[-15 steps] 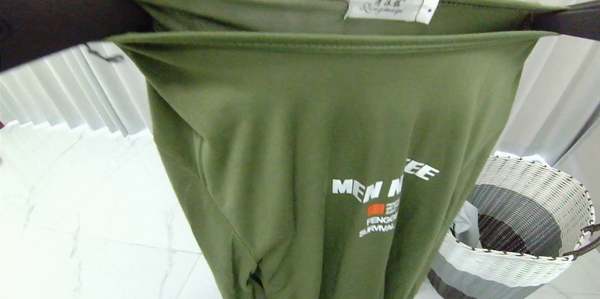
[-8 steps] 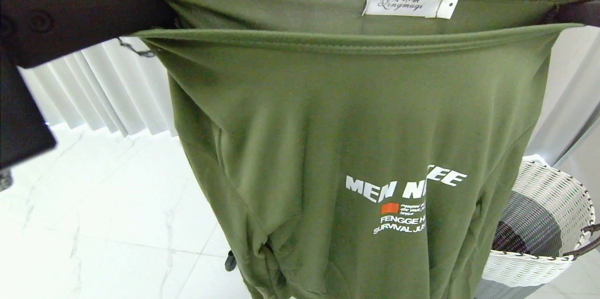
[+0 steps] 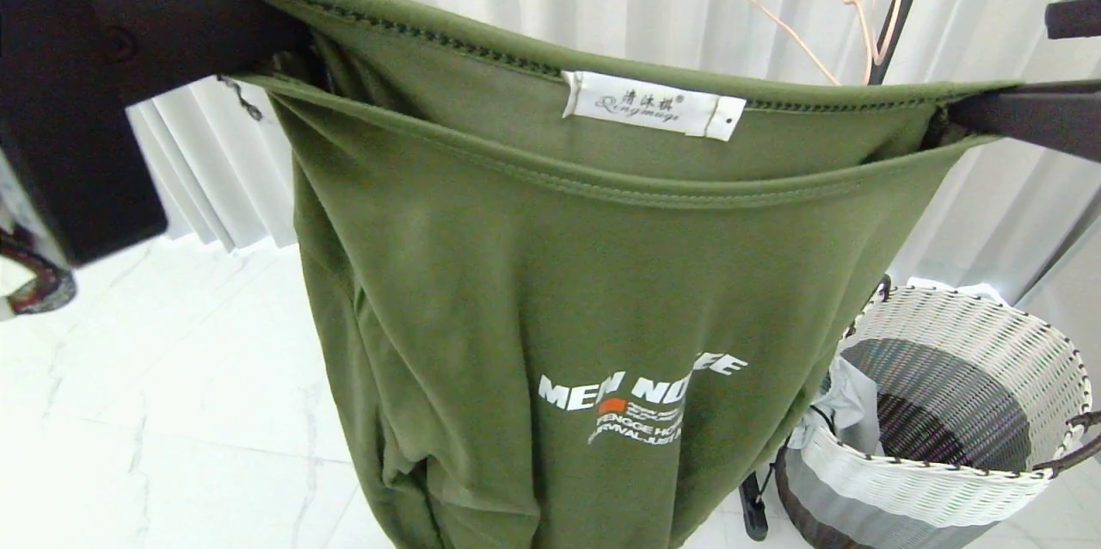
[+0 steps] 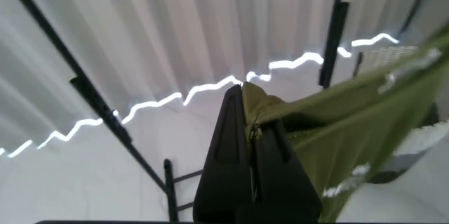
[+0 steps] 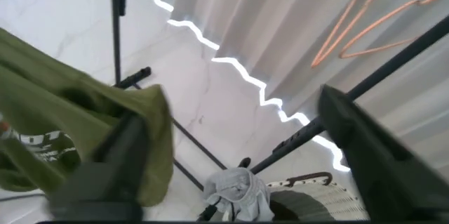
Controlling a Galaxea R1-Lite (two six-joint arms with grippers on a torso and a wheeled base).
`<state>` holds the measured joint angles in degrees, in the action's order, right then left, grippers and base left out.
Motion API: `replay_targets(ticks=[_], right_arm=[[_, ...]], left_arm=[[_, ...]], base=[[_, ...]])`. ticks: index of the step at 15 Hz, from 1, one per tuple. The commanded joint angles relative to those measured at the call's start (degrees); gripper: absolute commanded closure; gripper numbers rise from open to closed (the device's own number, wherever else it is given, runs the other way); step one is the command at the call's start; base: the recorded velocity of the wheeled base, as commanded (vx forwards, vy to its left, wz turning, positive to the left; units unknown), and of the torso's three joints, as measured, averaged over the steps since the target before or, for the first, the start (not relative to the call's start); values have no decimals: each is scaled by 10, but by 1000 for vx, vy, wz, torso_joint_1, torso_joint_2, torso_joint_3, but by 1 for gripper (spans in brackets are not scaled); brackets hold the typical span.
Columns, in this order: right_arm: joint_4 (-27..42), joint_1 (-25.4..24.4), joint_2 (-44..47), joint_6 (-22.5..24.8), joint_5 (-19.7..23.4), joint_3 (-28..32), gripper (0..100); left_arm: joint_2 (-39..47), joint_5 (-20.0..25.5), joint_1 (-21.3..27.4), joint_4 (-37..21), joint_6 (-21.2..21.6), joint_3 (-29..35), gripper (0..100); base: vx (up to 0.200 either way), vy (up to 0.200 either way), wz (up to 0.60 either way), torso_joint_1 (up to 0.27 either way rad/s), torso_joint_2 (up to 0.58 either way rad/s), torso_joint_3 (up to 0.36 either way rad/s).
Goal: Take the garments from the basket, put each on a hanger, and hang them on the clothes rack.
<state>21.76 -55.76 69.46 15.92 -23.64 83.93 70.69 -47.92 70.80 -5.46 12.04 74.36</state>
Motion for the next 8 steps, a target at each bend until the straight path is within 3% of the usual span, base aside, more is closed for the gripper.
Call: replay_targets(ticks=[1,4,8], right_arm=[[-1,-14,-28,1,3,-25,0],[-1,-18,-57,1,4,-49,0],[5,-3,-69,-1,16,-66,0]], left_arm=[[1,0,-56,0,1,-1,100],[-1,2,-109,0,1,-9,100],[-8,2,-117,0,2,-30,100]], base=[[0,0,0,0,0,0],[0,0,0,0,0,0],[0,0,0,0,0,0]])
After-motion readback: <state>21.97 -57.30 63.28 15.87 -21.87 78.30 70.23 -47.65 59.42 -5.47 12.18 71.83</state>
